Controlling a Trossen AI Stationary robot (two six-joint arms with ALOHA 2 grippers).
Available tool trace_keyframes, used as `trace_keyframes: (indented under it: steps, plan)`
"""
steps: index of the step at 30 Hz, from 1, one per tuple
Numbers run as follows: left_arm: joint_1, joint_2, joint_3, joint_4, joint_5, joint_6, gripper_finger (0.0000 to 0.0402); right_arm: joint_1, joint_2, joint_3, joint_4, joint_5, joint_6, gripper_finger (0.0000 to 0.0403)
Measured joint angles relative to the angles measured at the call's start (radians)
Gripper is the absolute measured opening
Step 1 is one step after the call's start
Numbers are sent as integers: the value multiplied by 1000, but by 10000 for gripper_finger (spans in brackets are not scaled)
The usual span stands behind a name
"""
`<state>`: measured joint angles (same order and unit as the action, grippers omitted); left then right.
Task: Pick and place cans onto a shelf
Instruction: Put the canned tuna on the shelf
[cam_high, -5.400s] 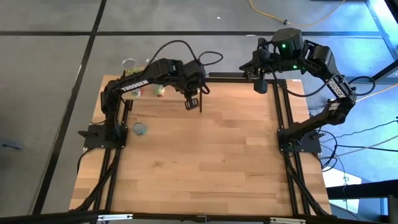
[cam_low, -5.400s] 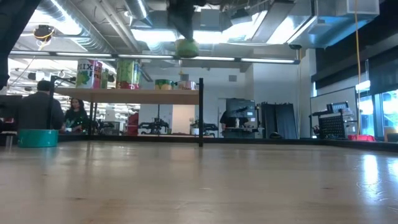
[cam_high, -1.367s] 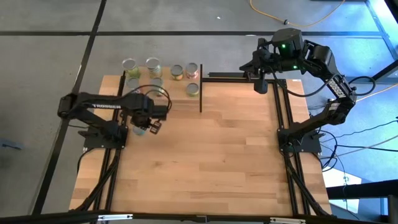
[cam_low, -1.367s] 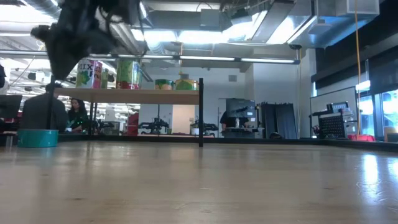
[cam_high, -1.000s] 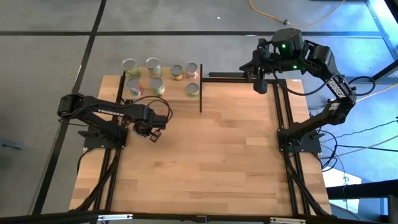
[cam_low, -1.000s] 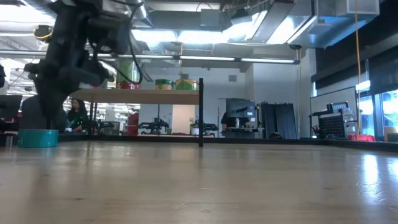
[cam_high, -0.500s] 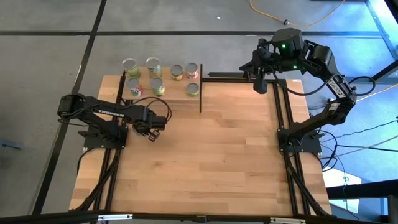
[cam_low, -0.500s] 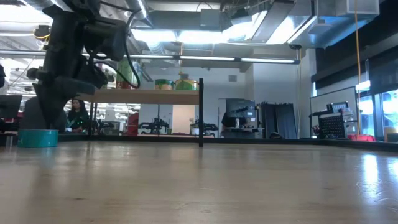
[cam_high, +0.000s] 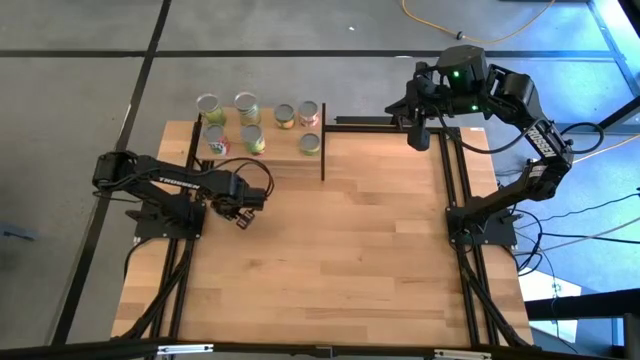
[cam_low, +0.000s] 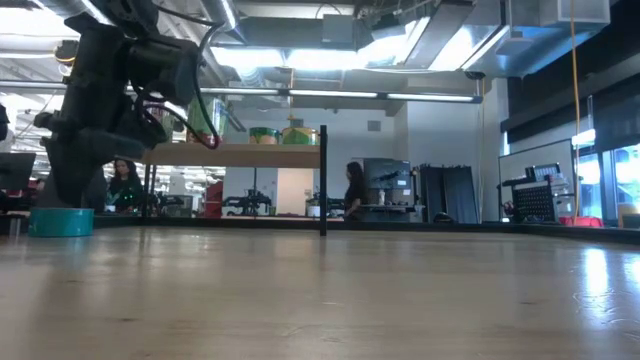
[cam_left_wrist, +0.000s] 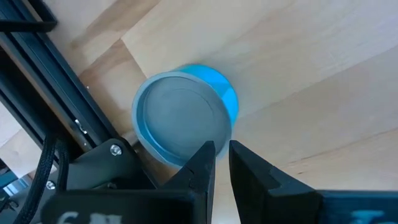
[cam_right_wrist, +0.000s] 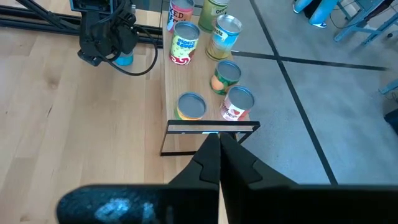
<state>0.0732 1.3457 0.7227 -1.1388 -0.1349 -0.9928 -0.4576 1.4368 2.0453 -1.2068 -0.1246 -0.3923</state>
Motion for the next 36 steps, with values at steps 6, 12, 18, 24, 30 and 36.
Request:
trace_keyframes:
  steps: [6, 12, 18, 24, 30, 36]
  plan:
    - [0, 0, 0, 3, 14, 1, 39, 0, 0, 0, 0, 0, 0, 1]
    - [0, 0, 0, 10, 26, 5, 39, 0, 0, 0, 0, 0, 0, 1]
    - [0, 0, 0, 10, 19, 5, 39, 0, 0, 0, 0, 0, 0, 1]
    - [0, 0, -6, 36, 20, 4, 39, 0, 0, 0, 0, 0, 0, 1]
    - [0, -2, -52, 52, 10, -8, 39, 0, 0, 0, 0, 0, 0, 1]
    - [0, -1, -55, 48, -8, -18, 39, 0, 0, 0, 0, 0, 0, 1]
